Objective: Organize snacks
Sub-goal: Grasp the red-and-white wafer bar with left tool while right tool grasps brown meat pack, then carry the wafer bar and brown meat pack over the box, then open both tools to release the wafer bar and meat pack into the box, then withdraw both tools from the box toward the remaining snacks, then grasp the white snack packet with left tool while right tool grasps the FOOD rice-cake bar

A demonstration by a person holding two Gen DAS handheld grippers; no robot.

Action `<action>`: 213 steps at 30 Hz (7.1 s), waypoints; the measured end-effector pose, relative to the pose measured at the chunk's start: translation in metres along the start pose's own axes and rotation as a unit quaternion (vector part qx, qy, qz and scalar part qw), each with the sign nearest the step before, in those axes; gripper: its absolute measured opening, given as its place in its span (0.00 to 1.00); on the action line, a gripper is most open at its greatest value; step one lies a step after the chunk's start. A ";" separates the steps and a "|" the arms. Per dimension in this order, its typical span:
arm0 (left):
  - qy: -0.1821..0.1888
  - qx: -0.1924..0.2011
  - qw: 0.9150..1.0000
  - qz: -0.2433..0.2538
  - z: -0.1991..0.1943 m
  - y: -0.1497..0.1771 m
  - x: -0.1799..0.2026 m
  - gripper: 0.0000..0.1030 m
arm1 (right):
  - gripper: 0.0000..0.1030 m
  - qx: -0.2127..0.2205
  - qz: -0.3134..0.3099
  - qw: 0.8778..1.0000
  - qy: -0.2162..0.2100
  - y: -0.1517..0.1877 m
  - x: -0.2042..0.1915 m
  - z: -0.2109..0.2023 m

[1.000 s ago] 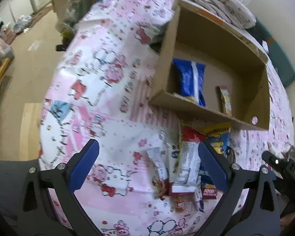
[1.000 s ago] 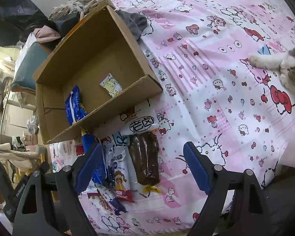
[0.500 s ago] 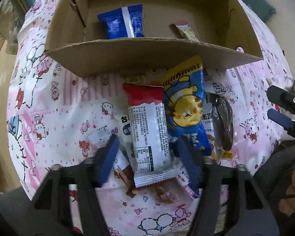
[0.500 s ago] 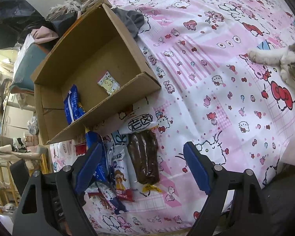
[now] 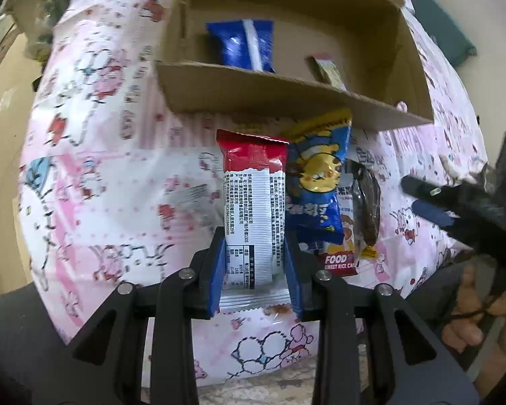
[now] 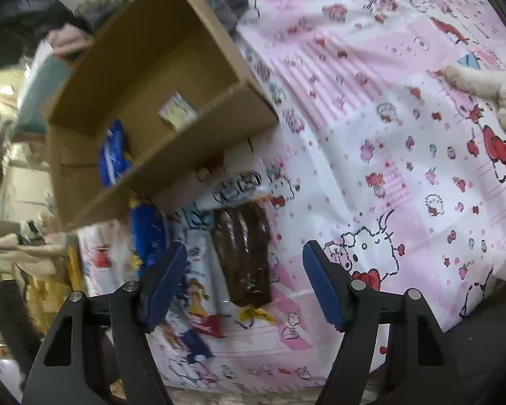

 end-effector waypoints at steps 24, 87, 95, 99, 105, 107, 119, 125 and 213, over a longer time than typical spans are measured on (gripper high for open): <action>0.001 0.035 0.999 -0.028 -0.023 -0.009 -0.015 0.27 | 0.44 -0.031 -0.095 0.994 0.034 0.020 -0.014 0.028; -0.032 0.154 0.985 0.065 -0.027 -0.174 0.024 0.28 | 0.48 0.115 -0.100 0.984 -0.088 -0.125 -0.088 -0.028; -0.034 0.149 0.986 0.065 -0.022 -0.174 0.022 0.28 | 0.51 0.102 -0.097 0.987 -0.081 -0.124 -0.087 -0.020; -0.034 0.146 0.986 0.070 -0.020 -0.172 0.025 0.28 | 0.52 0.102 -0.095 0.987 -0.080 -0.124 -0.088 -0.020; -0.035 0.144 0.986 0.074 -0.022 -0.169 0.030 0.41 | 0.53 0.113 -0.098 0.984 -0.092 -0.125 -0.093 -0.028; -0.037 0.148 0.986 0.071 -0.024 -0.169 0.029 0.59 | 0.64 0.114 -0.096 0.984 -0.093 -0.125 -0.093 -0.029; -0.044 0.158 0.984 0.066 -0.030 -0.168 0.029 0.77 | 0.71 0.113 -0.099 0.984 -0.092 -0.125 -0.094 -0.031; -0.051 0.175 0.982 0.057 -0.040 -0.165 0.023 0.77 | 0.71 0.119 -0.102 0.983 -0.095 -0.123 -0.095 -0.037; -0.064 -0.029 0.996 -0.049 0.015 -0.010 -0.025 0.12 | 0.44 -0.058 -0.221 0.970 0.082 0.045 -0.081 0.066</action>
Point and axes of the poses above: each gripper's, at about its wrist camera, not at the fingertips, and z roughly the way its jaws point, x to its right, y to its underside, the point moved 7 cm from there along z, roughly the way its jaws point, and after that the axes turned 9 degrees about y, right-handed, at the moved point
